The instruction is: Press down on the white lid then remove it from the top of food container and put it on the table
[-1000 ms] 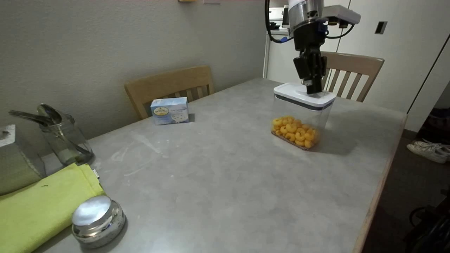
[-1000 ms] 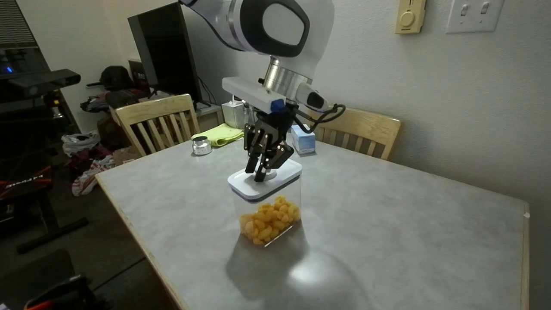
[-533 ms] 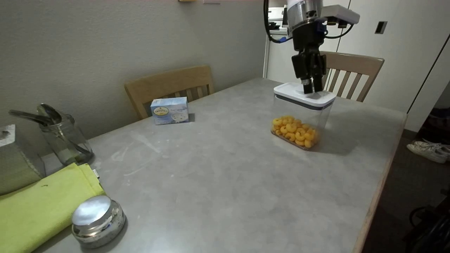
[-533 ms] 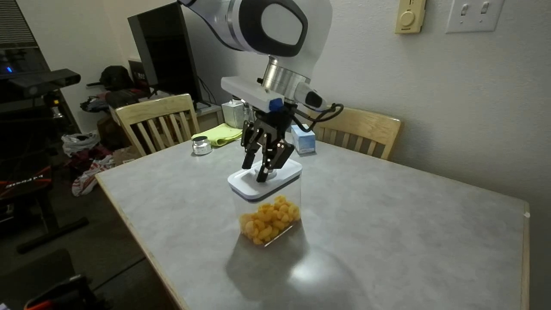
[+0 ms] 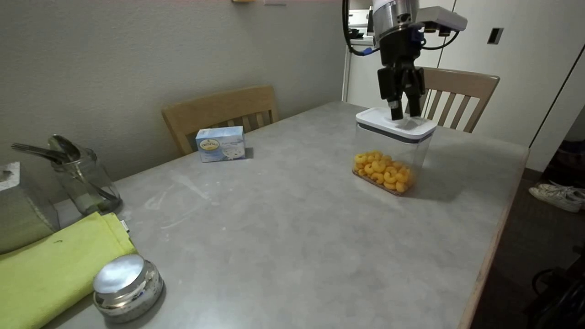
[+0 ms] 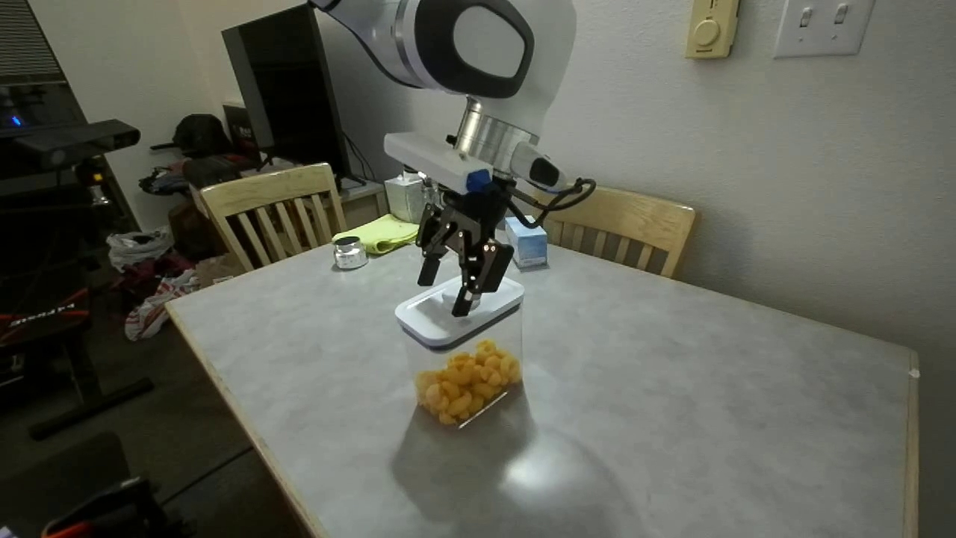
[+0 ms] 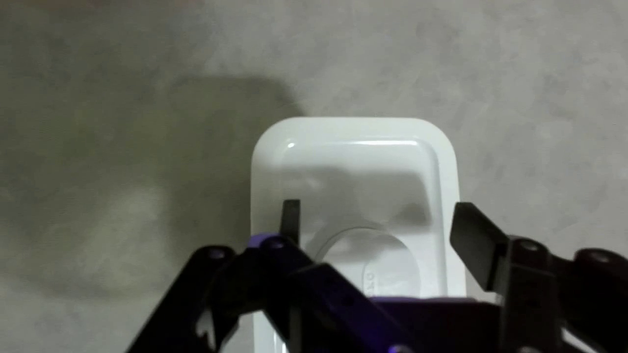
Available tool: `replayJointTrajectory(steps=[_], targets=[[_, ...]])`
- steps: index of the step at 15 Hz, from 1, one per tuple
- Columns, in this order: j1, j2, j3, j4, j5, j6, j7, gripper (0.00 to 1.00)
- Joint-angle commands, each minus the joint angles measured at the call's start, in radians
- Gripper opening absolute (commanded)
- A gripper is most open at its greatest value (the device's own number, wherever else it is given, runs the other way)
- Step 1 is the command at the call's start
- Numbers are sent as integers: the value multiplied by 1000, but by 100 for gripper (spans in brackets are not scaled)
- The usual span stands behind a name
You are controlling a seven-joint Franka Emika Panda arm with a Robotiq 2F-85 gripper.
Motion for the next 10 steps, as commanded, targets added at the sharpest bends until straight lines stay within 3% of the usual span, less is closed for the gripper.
replayJointTrajectory(steps=[1,3,10], targets=[[1,8,1,17,-11,-2,25,67],[2,13,1,26,-11,0,34,59],[4,26,2,53,-9,-1,56,68]])
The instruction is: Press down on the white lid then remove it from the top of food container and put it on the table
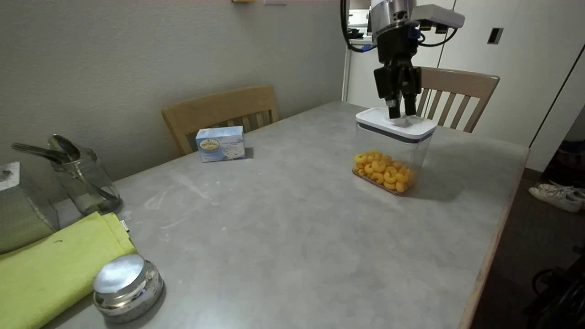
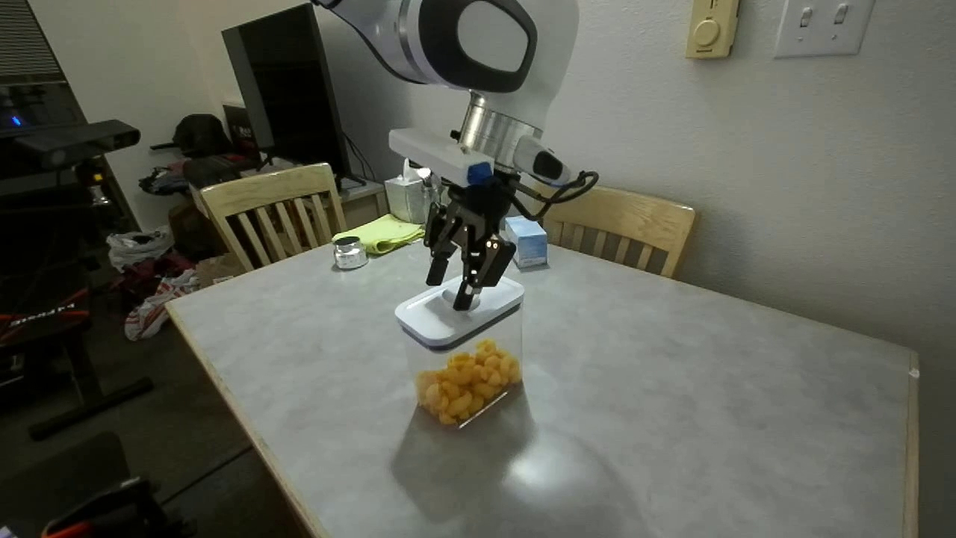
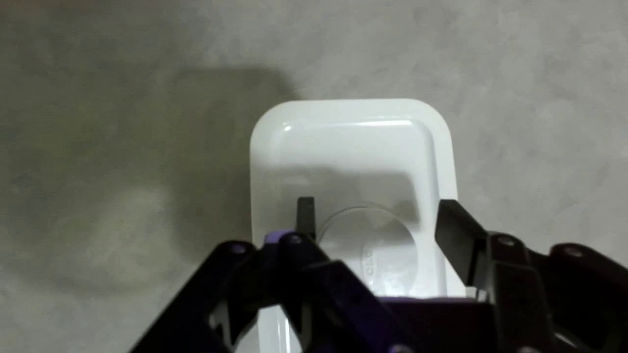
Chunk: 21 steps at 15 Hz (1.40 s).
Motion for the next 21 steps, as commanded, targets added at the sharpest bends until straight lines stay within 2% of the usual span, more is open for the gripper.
replayJointTrajectory(steps=[1,7,10,13,14,15,21], targets=[[3,19,3,29,-8,-3,20,69],[4,33,8,38,-2,-4,13,62],[4,40,8,39,-2,-5,12,53],[4,47,7,47,-5,-11,12,53],[4,48,6,47,-8,-13,13,50],[4,46,5,45,-10,-12,11,28],[7,34,0,47,-29,-11,8,27]])
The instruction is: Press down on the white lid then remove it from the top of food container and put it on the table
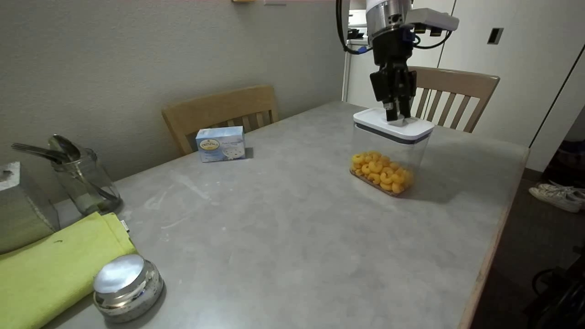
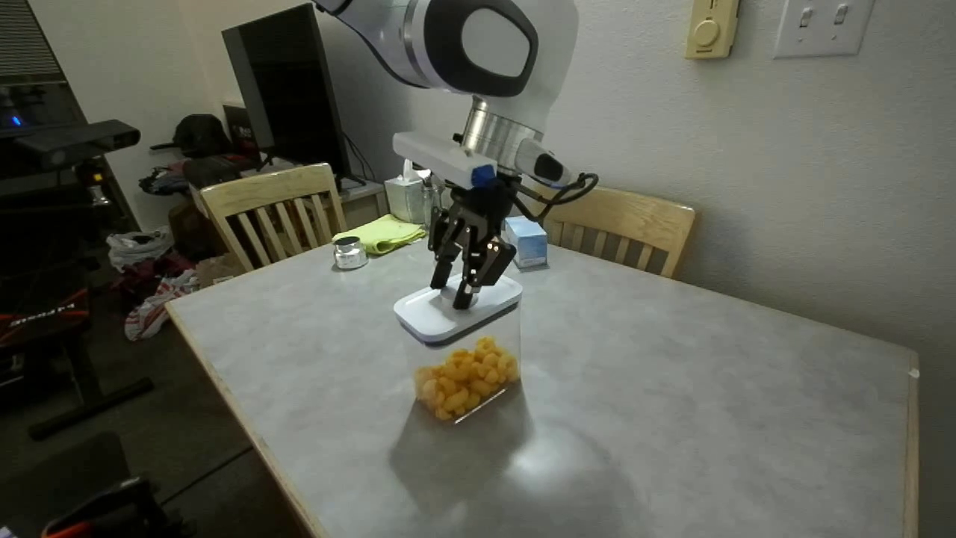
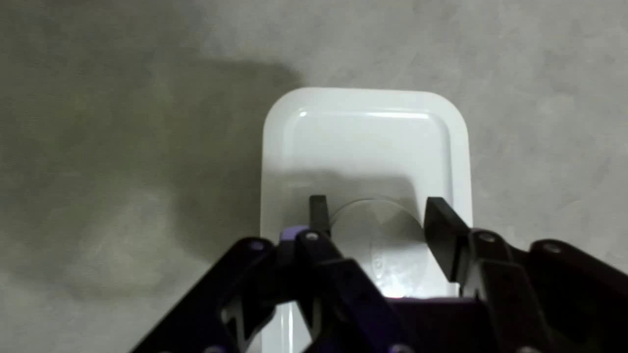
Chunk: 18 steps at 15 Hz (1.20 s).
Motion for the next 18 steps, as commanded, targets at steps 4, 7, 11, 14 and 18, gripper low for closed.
replayJointTrajectory(steps=[4,7,11,14,18], targets=[[5,-16,-12,29,-75,-15,14,27],[8,-45,-19,48,-134,-25,12,27],[9,-77,-15,87,-179,-25,5,27],[12,-72,-1,134,-158,-19,-2,27],[28,-41,30,193,-132,-21,-18,27]])
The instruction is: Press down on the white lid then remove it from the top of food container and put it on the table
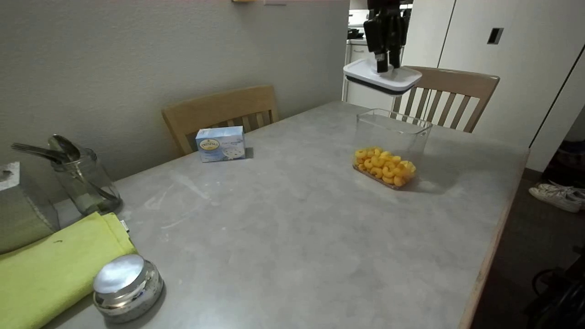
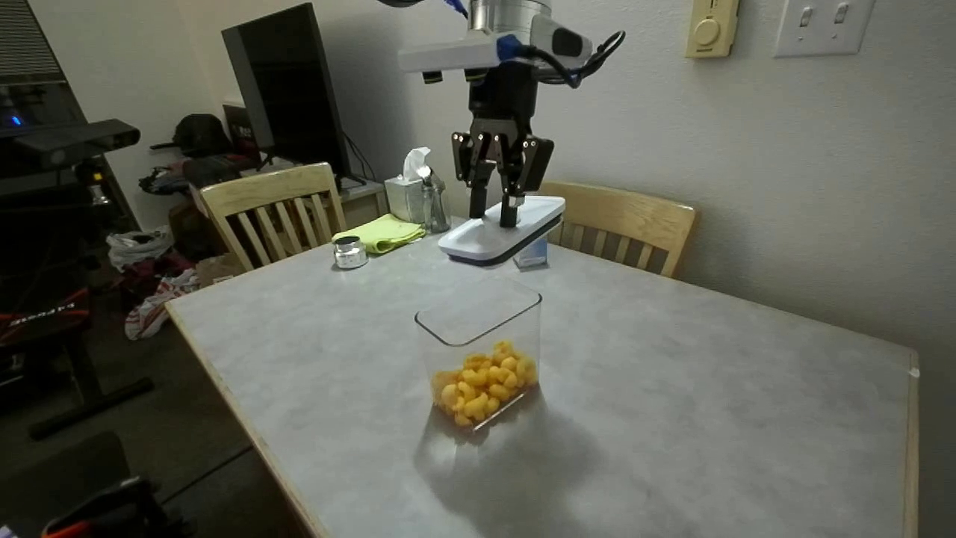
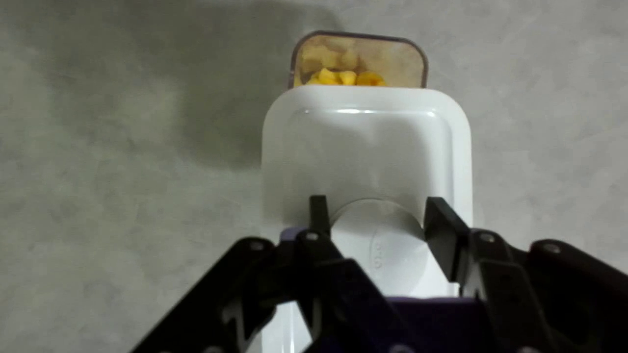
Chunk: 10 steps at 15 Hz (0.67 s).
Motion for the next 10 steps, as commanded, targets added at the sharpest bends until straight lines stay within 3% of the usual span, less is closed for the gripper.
replayJointTrajectory(steps=[1,10], targets=[[15,38,24,69,21,-20,-20,27],[73,158,67,189,39,-31,17,27]])
